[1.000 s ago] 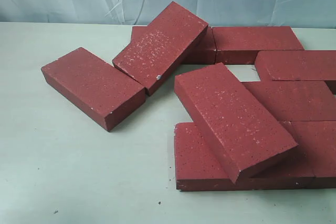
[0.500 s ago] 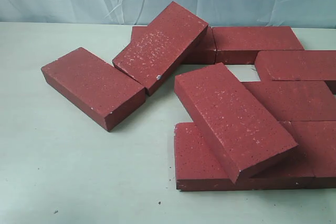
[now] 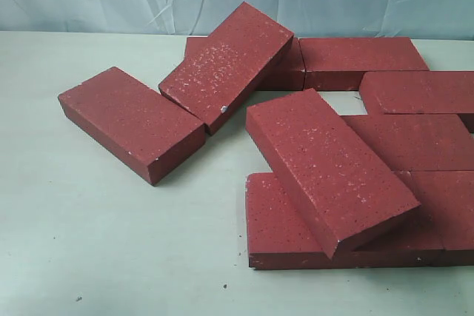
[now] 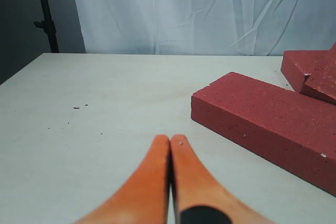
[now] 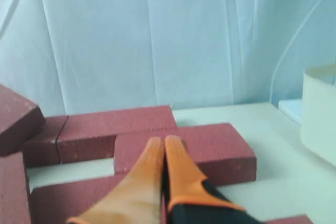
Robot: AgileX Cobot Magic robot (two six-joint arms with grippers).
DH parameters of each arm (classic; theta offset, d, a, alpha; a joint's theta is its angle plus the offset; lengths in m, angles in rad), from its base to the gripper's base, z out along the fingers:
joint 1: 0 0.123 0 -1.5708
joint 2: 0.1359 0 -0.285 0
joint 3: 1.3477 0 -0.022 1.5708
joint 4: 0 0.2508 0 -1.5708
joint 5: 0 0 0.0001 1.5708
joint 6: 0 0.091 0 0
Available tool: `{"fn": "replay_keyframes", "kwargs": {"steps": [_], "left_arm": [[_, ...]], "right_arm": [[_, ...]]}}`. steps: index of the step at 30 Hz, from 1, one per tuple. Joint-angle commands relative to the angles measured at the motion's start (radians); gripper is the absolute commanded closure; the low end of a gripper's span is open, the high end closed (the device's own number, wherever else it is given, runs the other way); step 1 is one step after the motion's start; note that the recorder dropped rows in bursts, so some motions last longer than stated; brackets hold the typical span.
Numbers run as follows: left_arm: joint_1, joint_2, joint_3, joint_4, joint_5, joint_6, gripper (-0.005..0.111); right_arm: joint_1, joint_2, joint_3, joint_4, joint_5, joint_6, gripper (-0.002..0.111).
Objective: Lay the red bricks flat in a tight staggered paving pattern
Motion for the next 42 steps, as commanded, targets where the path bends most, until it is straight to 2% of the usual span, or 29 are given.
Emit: {"fn": "replay_keyframes", "kwargs": {"steps": [1,7,31,42], "left_arm": [[-0.006,-0.005,0.004,0.000,-0.013,-0.001,0.107],[-0.006,-0.005,0.004,0.000,-0.013,-0.001,0.107],[-0.006,-0.005,0.004,0.000,-0.013,-0.001,0.107],[-0.006,-0.005,0.004,0.000,-0.013,-0.001,0.107]], "right_arm": [[-0.006,-0.005,0.001,-0.006,-0.169,0.000,0.109],[-0.006,-0.005,0.001,-0.006,-0.281,0.000,0.109],[-0.006,-0.005,0.001,0.019,-0.352,0.000,0.109],[-0.006,0.017,-0.195,0.019,-0.156,0.000,0.109]]}}
